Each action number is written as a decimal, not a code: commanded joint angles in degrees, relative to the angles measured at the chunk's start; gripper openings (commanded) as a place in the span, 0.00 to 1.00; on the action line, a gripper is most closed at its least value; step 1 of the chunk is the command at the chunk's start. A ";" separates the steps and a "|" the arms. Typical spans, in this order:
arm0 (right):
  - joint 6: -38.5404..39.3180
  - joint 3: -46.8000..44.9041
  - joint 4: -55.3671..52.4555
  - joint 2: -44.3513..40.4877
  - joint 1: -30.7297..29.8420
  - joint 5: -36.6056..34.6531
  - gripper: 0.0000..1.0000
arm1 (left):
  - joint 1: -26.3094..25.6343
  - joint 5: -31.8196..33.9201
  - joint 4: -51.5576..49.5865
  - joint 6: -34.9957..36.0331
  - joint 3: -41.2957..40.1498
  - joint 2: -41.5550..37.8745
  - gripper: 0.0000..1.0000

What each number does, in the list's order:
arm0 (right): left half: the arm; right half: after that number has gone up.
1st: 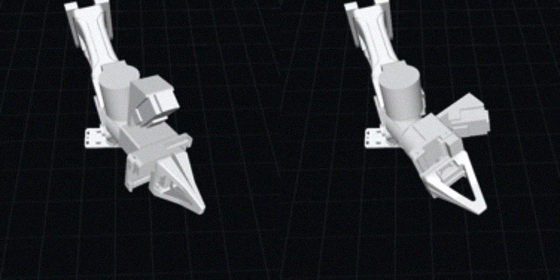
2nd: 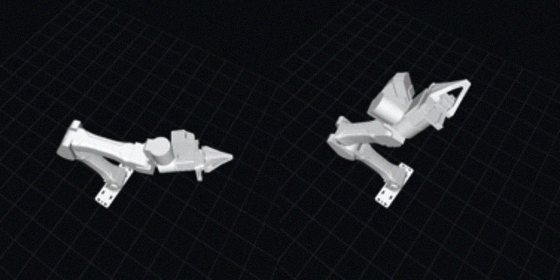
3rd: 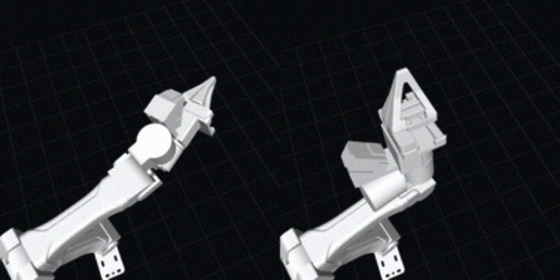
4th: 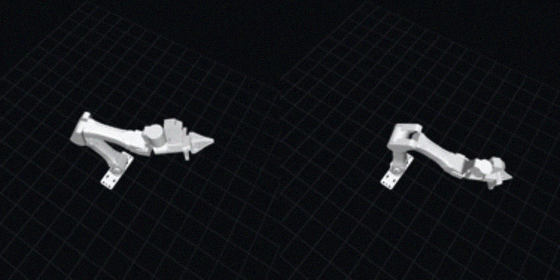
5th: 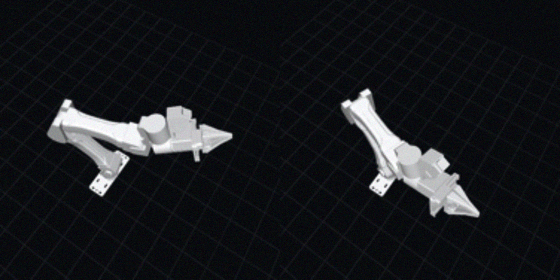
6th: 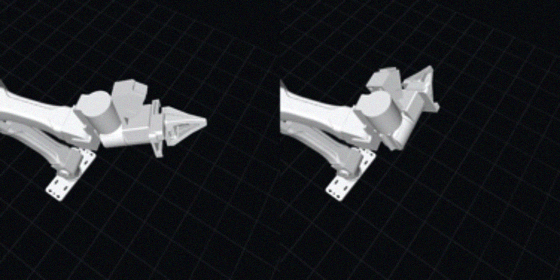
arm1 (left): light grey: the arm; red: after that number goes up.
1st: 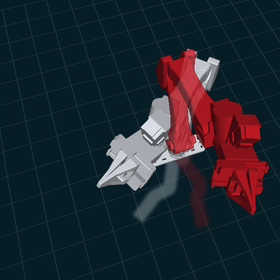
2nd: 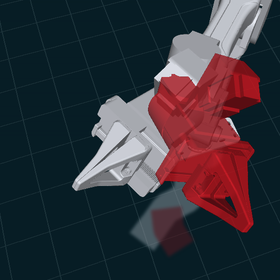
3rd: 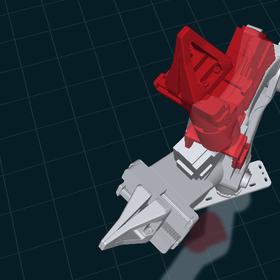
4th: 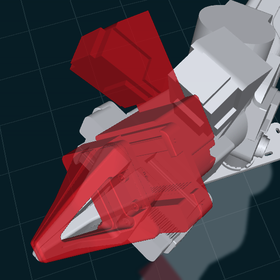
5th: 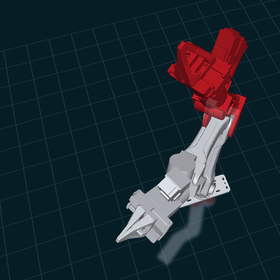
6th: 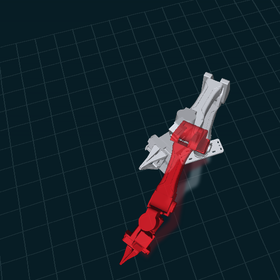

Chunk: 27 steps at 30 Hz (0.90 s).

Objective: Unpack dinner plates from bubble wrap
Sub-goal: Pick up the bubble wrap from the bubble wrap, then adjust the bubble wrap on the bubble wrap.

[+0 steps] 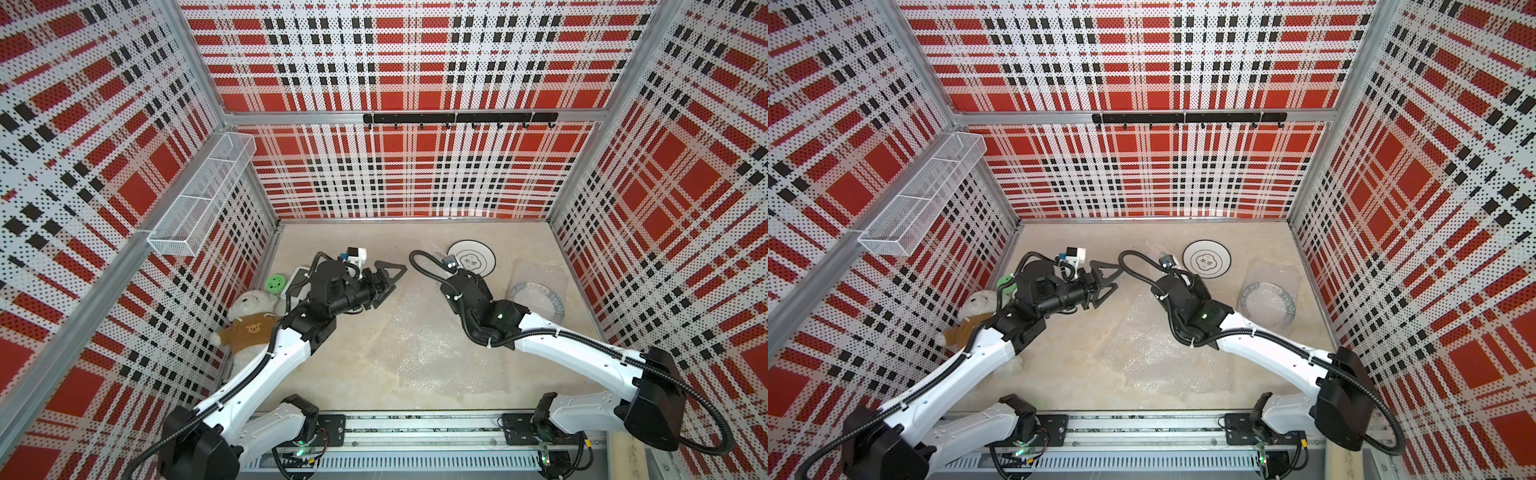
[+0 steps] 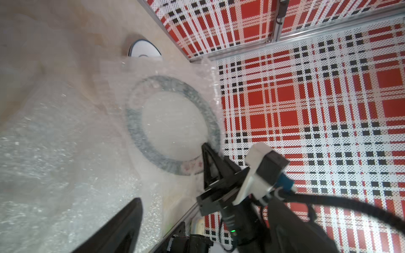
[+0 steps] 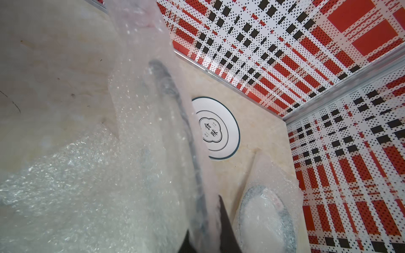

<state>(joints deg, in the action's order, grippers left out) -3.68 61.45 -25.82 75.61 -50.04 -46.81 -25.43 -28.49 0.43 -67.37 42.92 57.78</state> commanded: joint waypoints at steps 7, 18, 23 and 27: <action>-10.18 19.23 -12.76 -4.33 7.80 24.34 0.00 | 3.72 -0.36 15.06 4.90 -15.57 -5.03 0.99; -14.84 19.74 -17.95 -7.45 19.43 38.49 0.00 | -4.62 -1.76 32.85 3.86 -13.25 13.90 0.93; -14.16 17.71 -19.19 -6.23 20.93 33.37 0.00 | -8.88 1.51 24.05 8.76 -13.36 9.75 0.91; -14.06 15.99 -17.38 -5.68 21.83 34.46 0.00 | -12.67 3.04 17.59 12.08 -13.01 9.96 0.92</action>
<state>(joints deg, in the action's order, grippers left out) -17.02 77.76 -47.27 69.95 -28.80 -11.79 -36.14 -27.57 23.07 -59.00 28.58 67.64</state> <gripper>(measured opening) 0.066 0.918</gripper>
